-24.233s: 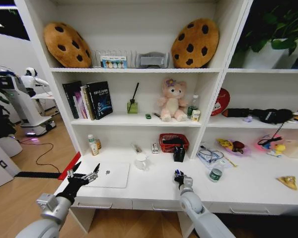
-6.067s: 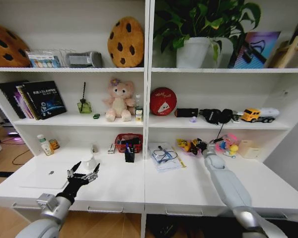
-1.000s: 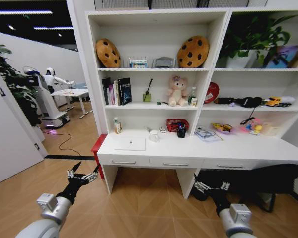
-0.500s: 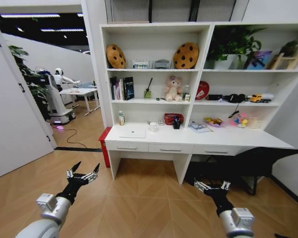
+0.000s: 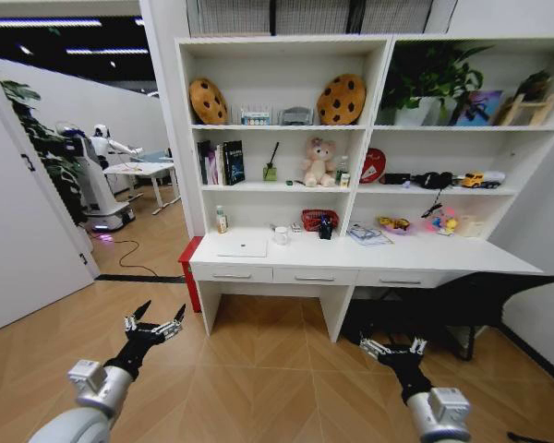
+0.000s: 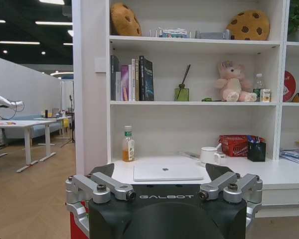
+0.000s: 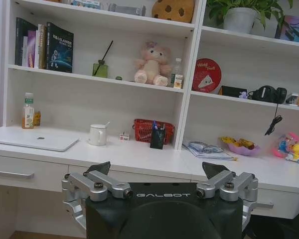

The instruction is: Organize the objects on the table.

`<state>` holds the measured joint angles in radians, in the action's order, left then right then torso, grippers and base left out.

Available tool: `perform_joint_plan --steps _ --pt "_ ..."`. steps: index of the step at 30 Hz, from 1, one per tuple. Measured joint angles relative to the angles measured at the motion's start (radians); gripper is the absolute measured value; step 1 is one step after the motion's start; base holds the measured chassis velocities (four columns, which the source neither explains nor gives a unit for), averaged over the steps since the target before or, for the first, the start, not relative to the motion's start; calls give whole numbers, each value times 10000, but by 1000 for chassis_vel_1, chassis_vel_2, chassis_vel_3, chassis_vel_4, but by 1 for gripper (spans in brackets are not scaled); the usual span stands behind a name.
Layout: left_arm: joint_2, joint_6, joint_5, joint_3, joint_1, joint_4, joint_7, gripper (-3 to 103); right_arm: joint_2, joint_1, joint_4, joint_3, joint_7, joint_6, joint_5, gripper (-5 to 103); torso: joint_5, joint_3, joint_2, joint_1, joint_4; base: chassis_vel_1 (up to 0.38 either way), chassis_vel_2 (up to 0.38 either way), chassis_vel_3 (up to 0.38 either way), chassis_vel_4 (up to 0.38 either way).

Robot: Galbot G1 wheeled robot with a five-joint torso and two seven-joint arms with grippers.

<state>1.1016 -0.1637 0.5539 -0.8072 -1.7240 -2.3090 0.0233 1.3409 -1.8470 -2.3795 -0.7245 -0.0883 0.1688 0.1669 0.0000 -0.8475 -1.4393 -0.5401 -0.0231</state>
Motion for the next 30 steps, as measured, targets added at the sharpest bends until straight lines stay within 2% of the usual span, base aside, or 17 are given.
perform_joint_plan --steps 30 --pt "0 0 0 1 -1 0 0 100 -459 360 290 -181 -20 300 514 100 0 0 0 -1 -1 0 0 0 0"
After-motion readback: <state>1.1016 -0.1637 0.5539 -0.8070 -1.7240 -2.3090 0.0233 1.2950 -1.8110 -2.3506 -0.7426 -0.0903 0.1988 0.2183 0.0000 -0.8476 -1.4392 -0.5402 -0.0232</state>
